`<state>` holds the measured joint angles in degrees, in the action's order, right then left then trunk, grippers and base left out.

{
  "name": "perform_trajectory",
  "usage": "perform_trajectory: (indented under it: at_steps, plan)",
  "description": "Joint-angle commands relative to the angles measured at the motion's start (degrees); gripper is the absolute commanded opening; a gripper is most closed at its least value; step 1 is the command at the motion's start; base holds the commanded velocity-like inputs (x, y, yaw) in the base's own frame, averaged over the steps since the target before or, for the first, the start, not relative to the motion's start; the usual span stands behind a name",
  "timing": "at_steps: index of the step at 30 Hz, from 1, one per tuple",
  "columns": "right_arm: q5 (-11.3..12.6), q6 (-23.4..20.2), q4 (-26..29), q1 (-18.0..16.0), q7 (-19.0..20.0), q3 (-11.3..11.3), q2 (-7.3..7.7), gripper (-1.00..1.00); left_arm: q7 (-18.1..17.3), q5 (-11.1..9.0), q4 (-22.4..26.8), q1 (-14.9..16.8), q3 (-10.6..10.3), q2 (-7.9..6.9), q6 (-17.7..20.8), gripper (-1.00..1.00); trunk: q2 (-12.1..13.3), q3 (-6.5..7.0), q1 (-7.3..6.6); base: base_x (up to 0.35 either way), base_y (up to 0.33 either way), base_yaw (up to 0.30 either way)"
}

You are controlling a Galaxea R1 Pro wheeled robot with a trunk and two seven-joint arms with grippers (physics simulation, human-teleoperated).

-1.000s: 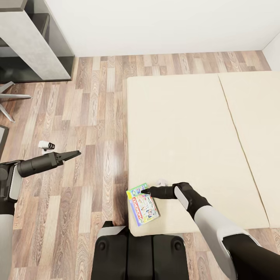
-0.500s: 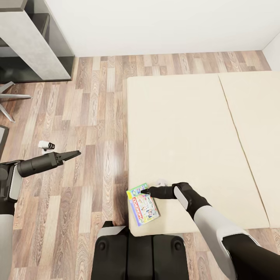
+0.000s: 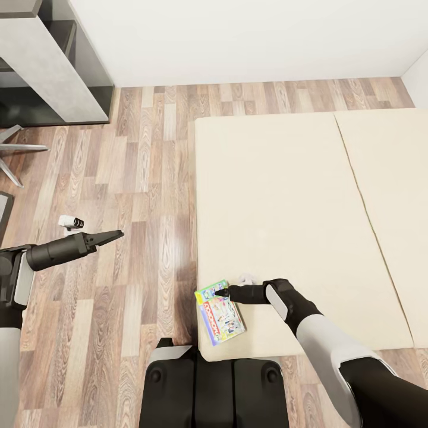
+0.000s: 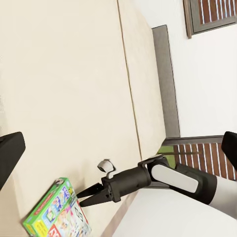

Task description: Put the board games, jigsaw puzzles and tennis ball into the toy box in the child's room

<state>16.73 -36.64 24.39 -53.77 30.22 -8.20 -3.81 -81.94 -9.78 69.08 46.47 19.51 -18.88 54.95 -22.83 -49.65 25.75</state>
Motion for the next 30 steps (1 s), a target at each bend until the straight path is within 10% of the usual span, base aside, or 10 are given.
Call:
perform_trajectory:
  at_steps: [1,30]
  plan:
    - [0.3,-0.3,0.0,0.0,-0.1,-0.2,0.03,1.00,-0.2,-0.1,0.0,0.0,0.0,-0.02,0.6,1.00,-0.1,-0.06,0.03,0.000,0.094,0.000]
    - [0.3,-0.3,0.0,0.0,-0.1,-0.2,0.03,1.00,-0.2,0.0,0.0,0.0,0.0,0.06,0.6,1.00,-0.1,-0.06,0.03,0.000,0.023,0.000]
